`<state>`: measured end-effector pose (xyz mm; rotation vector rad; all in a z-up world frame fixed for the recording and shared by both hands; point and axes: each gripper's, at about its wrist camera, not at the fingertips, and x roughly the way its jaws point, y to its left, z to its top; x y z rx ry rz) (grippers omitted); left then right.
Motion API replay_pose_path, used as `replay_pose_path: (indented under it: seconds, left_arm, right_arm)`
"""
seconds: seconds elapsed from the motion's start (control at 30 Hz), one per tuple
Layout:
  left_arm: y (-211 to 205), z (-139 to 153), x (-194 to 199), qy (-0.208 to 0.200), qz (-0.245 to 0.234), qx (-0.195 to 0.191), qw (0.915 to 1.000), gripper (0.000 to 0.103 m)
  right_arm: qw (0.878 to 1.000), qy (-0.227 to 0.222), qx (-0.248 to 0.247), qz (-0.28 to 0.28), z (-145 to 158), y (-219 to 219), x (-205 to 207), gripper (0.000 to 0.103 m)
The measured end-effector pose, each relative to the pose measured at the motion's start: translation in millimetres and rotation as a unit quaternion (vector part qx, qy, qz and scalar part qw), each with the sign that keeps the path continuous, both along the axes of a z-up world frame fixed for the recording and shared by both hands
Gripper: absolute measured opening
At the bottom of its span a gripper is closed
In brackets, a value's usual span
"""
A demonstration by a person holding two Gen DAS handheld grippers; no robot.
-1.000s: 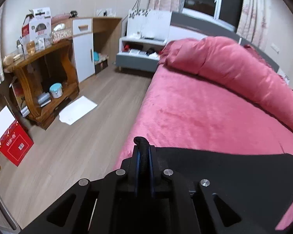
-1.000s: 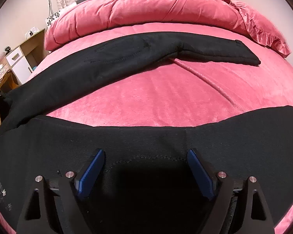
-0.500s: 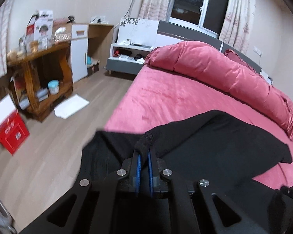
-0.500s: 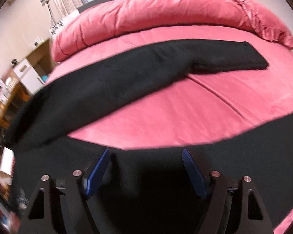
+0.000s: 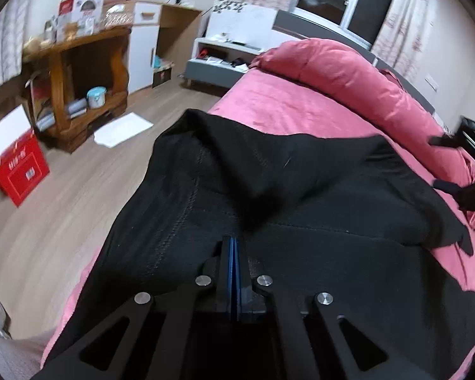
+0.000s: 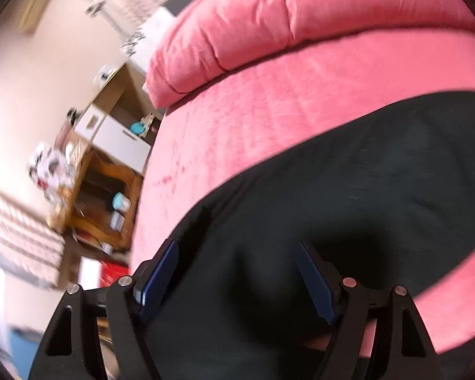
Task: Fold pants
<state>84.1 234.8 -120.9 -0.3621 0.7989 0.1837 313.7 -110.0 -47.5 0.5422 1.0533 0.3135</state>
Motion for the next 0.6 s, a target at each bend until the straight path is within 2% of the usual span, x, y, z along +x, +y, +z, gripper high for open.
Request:
replay_pose_path:
  seconds: [0.1, 0.3, 0.37, 0.4, 0.43, 0.47, 0.5, 0.53, 0.57, 0.6]
  left_arm:
    - [1, -2, 0, 0.001, -0.002, -0.001, 1.0000, 0.000]
    - [3, -4, -3, -0.007, -0.017, -0.022, 0.9996, 0.000]
    - [2, -6, -2, -0.004, -0.019, -0.026, 0.9995, 0.001]
    - [2, -6, -2, -0.005, -0.020, -0.027, 0.9994, 0.002]
    - [3, -6, -2, -0.009, -0.023, -0.033, 0.9991, 0.005]
    - [5, -6, -3, -0.013, -0.027, -0.044, 0.9986, 0.007]
    - [7, -5, -3, -0.017, -0.032, -0.057, 0.9977, 0.015]
    - [11, -3, -3, -0.020, -0.040, -0.082, 0.9956, 0.027]
    - [14, 0, -2, -0.022, -0.046, -0.110, 0.9926, 0.034]
    - [19, 4, -3, -0.032, -0.047, -0.149, 0.9872, 0.045]
  right_arm:
    - [0.997, 0.043, 0.051, -0.035, -14, 16, 37, 0.078]
    - [0.992, 0.083, 0.085, -0.041, -35, 53, 72, 0.078]
    - [0.991, 0.101, 0.078, -0.032, -43, 68, 83, 0.074]
    - [0.991, 0.110, 0.071, -0.025, -49, 77, 86, 0.061]
    - [0.991, 0.115, 0.068, -0.020, -52, 81, 88, 0.041]
    - [0.991, 0.119, 0.068, -0.012, -57, 85, 87, 0.031]
    - [0.991, 0.120, 0.065, 0.000, -60, 89, 86, 0.016]
    - [0.991, 0.117, 0.059, 0.006, -62, 90, 84, 0.010]
    - [0.993, 0.109, 0.052, 0.014, -61, 90, 78, 0.010]
    - [0.994, 0.094, 0.052, 0.021, -59, 89, 70, 0.009]
